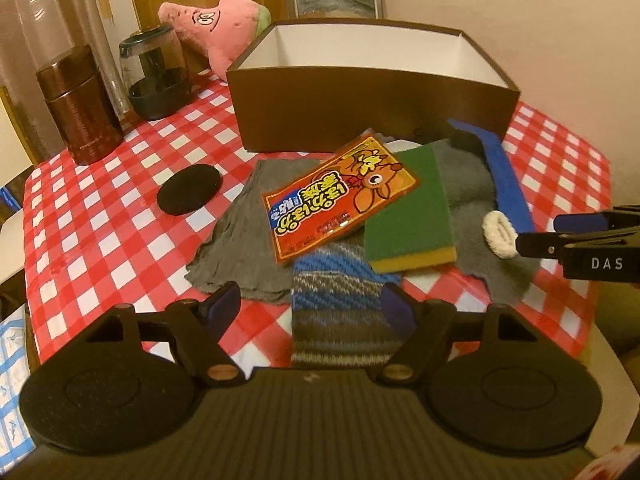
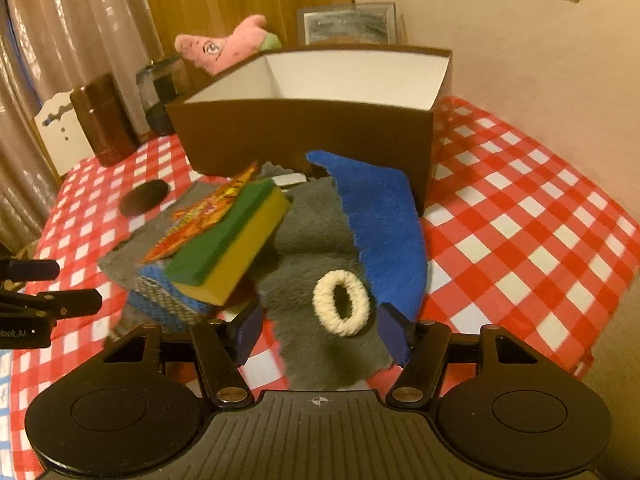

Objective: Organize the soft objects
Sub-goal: 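Grasp the white hair tie with the right gripper while the left tool approaches the orange packet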

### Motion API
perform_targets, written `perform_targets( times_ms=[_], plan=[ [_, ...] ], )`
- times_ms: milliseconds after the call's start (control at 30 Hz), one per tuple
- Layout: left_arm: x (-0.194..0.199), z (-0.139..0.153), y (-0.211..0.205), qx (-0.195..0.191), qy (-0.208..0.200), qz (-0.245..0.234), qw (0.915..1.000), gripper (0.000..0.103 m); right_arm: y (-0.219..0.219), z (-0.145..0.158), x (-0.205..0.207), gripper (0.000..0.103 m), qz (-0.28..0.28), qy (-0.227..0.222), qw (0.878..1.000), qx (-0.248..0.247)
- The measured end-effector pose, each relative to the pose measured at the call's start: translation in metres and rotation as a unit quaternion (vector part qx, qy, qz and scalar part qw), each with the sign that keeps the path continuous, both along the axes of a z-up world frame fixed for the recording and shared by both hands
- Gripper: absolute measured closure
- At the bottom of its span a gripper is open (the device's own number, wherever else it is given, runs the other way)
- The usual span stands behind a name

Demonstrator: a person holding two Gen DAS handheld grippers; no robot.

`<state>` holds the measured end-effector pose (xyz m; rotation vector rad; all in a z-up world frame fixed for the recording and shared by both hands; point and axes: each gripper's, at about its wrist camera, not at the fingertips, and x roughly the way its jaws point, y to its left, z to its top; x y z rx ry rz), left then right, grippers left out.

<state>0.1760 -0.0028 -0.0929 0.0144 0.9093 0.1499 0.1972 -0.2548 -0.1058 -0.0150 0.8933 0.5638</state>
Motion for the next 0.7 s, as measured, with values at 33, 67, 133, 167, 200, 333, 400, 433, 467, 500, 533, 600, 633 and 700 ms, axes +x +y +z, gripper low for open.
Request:
perform_targets(
  times_ms=[33,67,133,167,200,333,400,433,467,500,533,600,633,700],
  plan=[
    [0.004,-0.002,-0.001,0.003,0.002,0.002,1.0000,0.027,0.000,-0.004,0.006,0.039,0.004,0.003,1.000,-0.003],
    [0.007,-0.004,-0.001,0.007,0.005,0.004,1.0000,0.027,-0.001,-0.008,0.011,0.039,0.008,0.005,1.000,-0.003],
    [0.014,-0.007,-0.001,0.010,0.010,0.012,0.9998,0.027,-0.001,-0.017,0.020,0.039,0.018,0.012,1.000,-0.005],
    [0.016,-0.009,-0.001,0.012,0.012,0.015,0.9997,0.027,-0.001,-0.021,0.024,0.039,0.022,0.016,1.000,-0.005],
    [0.017,-0.010,-0.001,0.013,0.013,0.019,0.9996,0.027,-0.002,-0.025,0.028,0.039,0.029,0.017,0.999,-0.002],
    [0.023,-0.014,-0.002,0.020,0.019,0.028,0.9992,0.028,0.001,-0.036,0.039,0.042,0.044,0.018,0.999,-0.003],
    [0.026,-0.016,-0.003,0.022,0.021,0.027,0.9992,0.030,0.002,-0.040,0.043,0.046,0.050,0.019,0.999,-0.005],
    [0.027,-0.017,-0.003,0.021,0.023,0.026,0.9992,0.031,0.003,-0.042,0.044,0.049,0.053,0.020,0.998,-0.007],
    [0.027,-0.018,-0.004,0.022,0.024,0.026,0.9991,0.031,0.003,-0.045,0.045,0.051,0.054,0.022,0.998,-0.010],
    [0.029,-0.018,-0.003,0.023,0.025,0.024,0.9991,0.031,0.004,-0.046,0.046,0.053,0.054,0.023,0.998,-0.011],
    [0.030,-0.018,-0.002,0.023,0.024,0.022,0.9992,0.032,0.004,-0.048,0.046,0.055,0.056,0.024,0.998,-0.011],
    [0.032,-0.020,-0.002,0.026,0.024,0.016,0.9992,0.031,0.006,-0.050,0.047,0.058,0.058,0.022,0.998,-0.015],
    [0.034,-0.021,-0.001,0.029,0.024,0.012,0.9992,0.032,0.007,-0.051,0.046,0.061,0.059,0.017,0.998,-0.018],
    [0.037,-0.022,-0.001,0.036,0.024,0.001,0.9991,0.032,0.010,-0.051,0.044,0.071,0.061,0.011,0.998,-0.026]
  ],
)
